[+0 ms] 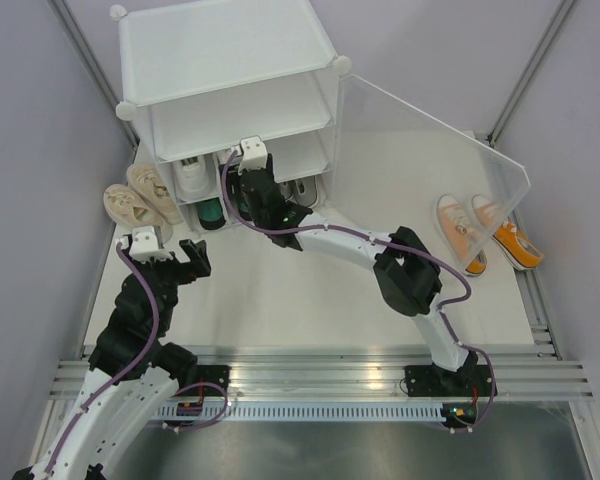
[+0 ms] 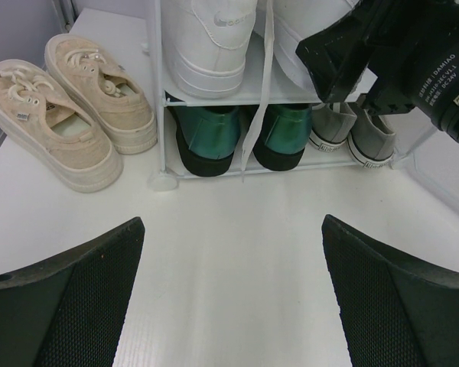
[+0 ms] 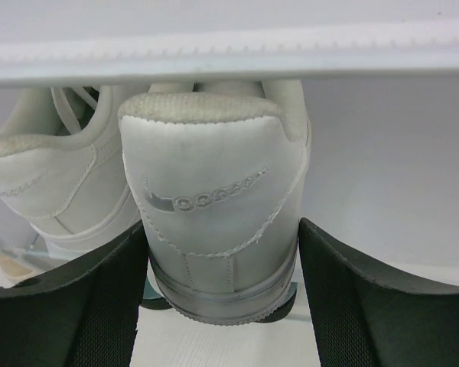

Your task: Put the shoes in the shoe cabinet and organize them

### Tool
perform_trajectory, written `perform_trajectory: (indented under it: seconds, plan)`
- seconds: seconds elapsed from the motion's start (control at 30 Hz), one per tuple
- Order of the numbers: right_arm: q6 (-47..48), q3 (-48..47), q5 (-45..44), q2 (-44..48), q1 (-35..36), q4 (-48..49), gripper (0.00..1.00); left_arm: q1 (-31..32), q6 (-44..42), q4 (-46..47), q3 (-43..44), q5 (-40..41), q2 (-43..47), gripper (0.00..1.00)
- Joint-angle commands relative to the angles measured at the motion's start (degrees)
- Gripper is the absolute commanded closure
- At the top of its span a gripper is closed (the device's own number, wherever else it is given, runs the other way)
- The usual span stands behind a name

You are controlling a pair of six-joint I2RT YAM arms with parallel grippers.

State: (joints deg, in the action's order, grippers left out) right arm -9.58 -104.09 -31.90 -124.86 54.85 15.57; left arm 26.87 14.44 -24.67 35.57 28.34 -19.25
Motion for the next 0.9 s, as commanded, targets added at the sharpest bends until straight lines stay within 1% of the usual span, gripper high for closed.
perform_trajectory:
  seconds: [0.0, 0.17, 0.87]
  plan:
    - [-0.7, -6.0, -2.6, -2.4, -1.5, 3.3, 0.99, 0.3, -1.7, 2.4, 0.0, 0.0, -0.4, 0.0]
    - [-0.5, -10.5, -2.3, -5.1, -1.5, 1.8, 0.99, 0.4, -1.7, 2.4, 0.1, -0.2, -0.3, 0.01]
    - [-1.8, -16.4, 3.9, -10.8, -1.5, 2.4, 0.99, 0.5, -1.5, 2.3, 0.2, -1.0, 0.1, 0.01]
